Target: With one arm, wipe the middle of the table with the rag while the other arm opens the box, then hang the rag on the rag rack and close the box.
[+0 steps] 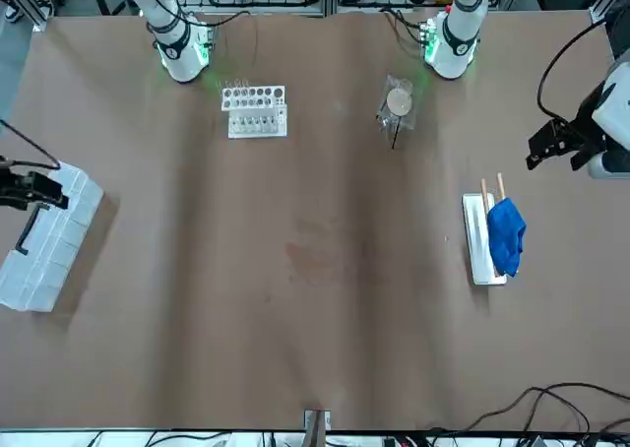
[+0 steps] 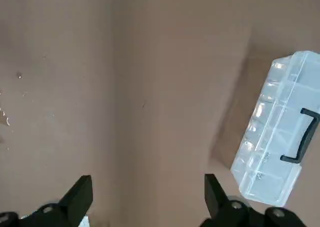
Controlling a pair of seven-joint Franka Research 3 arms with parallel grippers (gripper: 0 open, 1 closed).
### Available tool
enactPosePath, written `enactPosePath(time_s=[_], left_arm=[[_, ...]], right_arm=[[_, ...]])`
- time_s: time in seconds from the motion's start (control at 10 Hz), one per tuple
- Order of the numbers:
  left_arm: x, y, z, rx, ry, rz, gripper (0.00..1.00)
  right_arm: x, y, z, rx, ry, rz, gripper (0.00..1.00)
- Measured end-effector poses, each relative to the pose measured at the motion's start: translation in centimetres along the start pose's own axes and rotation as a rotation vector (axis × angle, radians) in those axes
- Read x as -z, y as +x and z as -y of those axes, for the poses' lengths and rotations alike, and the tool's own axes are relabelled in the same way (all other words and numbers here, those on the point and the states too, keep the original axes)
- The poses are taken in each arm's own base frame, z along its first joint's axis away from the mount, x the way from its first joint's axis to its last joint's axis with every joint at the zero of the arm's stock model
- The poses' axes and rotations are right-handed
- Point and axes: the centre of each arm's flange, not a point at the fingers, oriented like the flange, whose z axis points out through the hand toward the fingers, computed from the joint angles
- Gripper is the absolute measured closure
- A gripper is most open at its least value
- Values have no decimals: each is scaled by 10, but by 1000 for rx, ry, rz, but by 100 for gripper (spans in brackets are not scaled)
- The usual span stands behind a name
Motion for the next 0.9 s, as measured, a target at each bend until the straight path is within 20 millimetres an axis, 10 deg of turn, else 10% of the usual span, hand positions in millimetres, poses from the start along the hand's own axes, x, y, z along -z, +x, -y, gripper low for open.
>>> enactPosePath(time_s=[0.9], left_arm=[[-3, 2, 1, 2, 0, 4, 1]], right_arm=[[11, -27, 5, -22, 20, 6, 1]])
